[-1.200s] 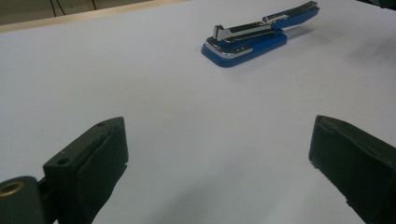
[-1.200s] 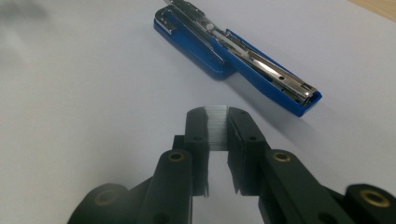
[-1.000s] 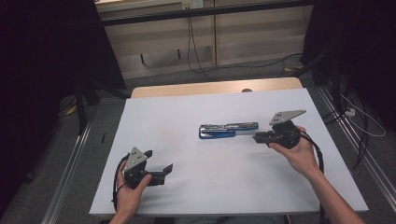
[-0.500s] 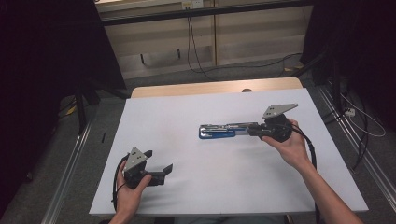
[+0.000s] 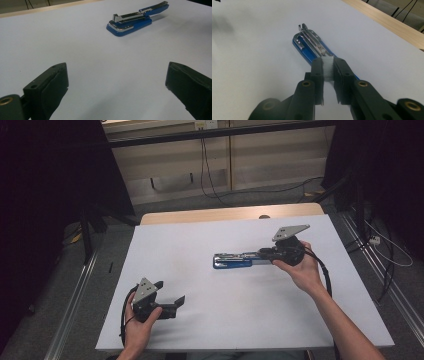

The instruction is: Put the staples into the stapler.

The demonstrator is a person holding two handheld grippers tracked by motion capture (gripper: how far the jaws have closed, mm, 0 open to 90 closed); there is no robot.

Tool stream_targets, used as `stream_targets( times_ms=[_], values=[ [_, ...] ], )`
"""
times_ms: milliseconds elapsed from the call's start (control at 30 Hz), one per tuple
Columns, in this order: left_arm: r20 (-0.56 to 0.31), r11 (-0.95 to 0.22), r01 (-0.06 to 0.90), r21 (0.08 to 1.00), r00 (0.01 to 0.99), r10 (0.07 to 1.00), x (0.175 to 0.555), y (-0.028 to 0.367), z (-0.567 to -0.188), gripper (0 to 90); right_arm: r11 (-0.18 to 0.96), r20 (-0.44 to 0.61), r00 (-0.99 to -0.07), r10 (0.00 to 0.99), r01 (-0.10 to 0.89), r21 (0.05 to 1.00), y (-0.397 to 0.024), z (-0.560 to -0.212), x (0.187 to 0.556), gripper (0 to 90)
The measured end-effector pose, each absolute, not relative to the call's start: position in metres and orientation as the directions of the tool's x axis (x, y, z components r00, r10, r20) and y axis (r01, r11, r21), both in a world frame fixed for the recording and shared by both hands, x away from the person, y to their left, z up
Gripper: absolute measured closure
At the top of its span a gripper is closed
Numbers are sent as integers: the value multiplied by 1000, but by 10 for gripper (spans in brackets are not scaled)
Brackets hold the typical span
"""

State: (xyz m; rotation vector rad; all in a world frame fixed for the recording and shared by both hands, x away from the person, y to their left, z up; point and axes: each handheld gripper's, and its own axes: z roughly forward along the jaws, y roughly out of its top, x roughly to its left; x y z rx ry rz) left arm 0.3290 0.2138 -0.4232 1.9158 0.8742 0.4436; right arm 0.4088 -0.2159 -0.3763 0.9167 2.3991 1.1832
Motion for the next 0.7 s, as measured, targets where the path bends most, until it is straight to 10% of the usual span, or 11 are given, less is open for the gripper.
stream_targets(
  times_ms=[700],
  values=[
    [-64, -286, 394, 873, 676, 734, 329, 214, -424, 48, 453, -7, -752, 659, 389, 802, -189, -368, 430, 793]
  ],
)
